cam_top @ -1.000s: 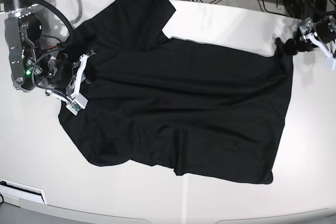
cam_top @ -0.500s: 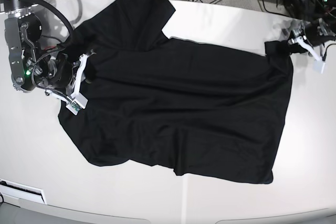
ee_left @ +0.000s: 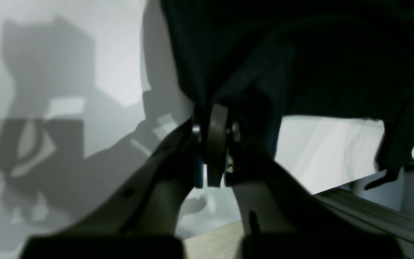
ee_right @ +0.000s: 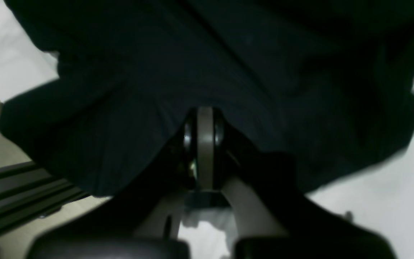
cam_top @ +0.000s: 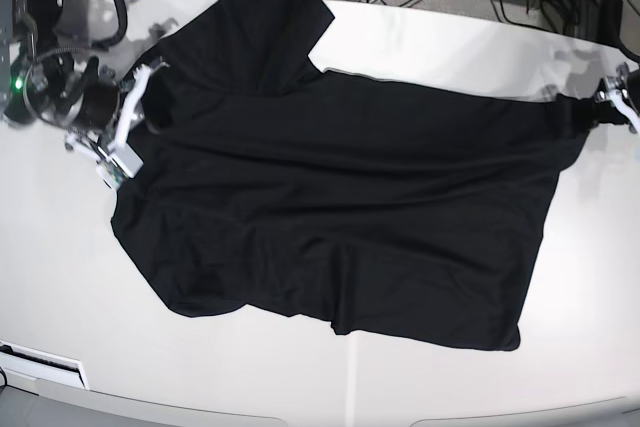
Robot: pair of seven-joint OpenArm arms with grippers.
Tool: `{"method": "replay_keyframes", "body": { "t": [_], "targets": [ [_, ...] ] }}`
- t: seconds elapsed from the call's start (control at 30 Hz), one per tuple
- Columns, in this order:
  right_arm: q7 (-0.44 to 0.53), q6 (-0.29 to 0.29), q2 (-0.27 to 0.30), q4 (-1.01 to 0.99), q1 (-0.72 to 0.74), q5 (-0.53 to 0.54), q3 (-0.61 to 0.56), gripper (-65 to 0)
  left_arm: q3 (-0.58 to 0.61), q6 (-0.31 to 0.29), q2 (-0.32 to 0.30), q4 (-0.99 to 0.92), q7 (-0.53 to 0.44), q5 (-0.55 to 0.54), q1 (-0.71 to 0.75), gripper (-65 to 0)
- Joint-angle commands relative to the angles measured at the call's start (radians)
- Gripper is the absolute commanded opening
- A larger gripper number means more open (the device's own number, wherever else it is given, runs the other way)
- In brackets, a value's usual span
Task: Layout the t-shirt on the table in an organized manner, then fold the t-shirt properly
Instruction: 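Lift the shirt edge with the right gripper and pull it away from the left gripper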
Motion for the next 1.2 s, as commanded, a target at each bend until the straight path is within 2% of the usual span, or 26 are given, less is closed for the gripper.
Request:
{"method": "replay_keyframes", "body": {
  "t": [0.0, 0.03, 0.17, 0.23, 0.3, 0.4, 0.5, 0.6, 0.73, 0.97, 1.07, 1.17],
  "targets": [
    [0.013, -0.008, 0.013, 0.016, -0.024, 0.013, 0.016, -65.0, -0.008, -0.008, -0.031, 0.011, -0.002, -0.021, -0.008, -65.0],
    [0.013, -0.023, 0.013, 0.016, -0.05, 0.011, 0.028, -64.2, -0.008, -0.008, -0.032, 0.011, 0.004, -0.021, -0.008, -65.0],
    [0.014, -0.093, 0.002, 0.012, -0.137, 0.006, 0.079, -43.1, -0.008, -0.008, -0.032, 0.011, 0.005, -0.023, -0.009, -65.0],
    [0.018, -0.113, -0.021, 0.003, -0.164, 0.007, 0.114, -35.8, -0.008, -0.008, -0.033, 0.011, 0.005, -0.051, -0.009, -65.0],
    [0.031, -0.109, -0.053, -0.021, -0.178, 0.011, 0.161, -35.0, -0.008, -0.008, -0.033, 0.011, 0.01, -0.064, -0.009, -65.0],
    [0.051, -0.07, -0.103, -0.083, -0.179, 0.025, 0.25, -34.4, -0.008, -0.008, -0.033, 0.011, 0.02, -0.076, -0.008, -65.0],
    [0.057, 0.003, -0.138, -0.163, -0.177, 0.129, 0.342, -29.3, -0.008, -0.008, -0.033, 0.011, 0.02, -0.079, -0.008, -65.0],
    [0.05, 0.07, -0.158, -0.229, -0.177, 0.229, 0.422, -28.6, -0.008, -0.008, -0.033, 0.011, 0.02, -0.086, -0.008, -65.0],
    [0.051, 0.089, -0.169, -0.315, -0.169, 0.303, 0.488, -28.6, -0.008, -0.008, -0.033, 0.011, 0.021, -0.097, -0.008, -65.0],
    [-0.021, 0.115, -0.177, -0.526, -0.081, 0.341, 0.468, -28.6, -0.008, -0.008, -0.033, 0.011, 0.021, -0.097, -0.008, -65.0],
    [-0.074, 0.115, -0.18, -0.546, -0.061, 0.354, 0.423, -28.6, -0.008, -0.008, -0.033, 0.011, 0.021, -0.097, -0.008, -65.0],
    [-0.083, 0.115, -0.18, -0.546, -0.064, 0.354, 0.383, -28.7, -0.008, -0.008, -0.033, 0.011, 0.021, -0.097, -0.008, -65.0]
  ]
}}
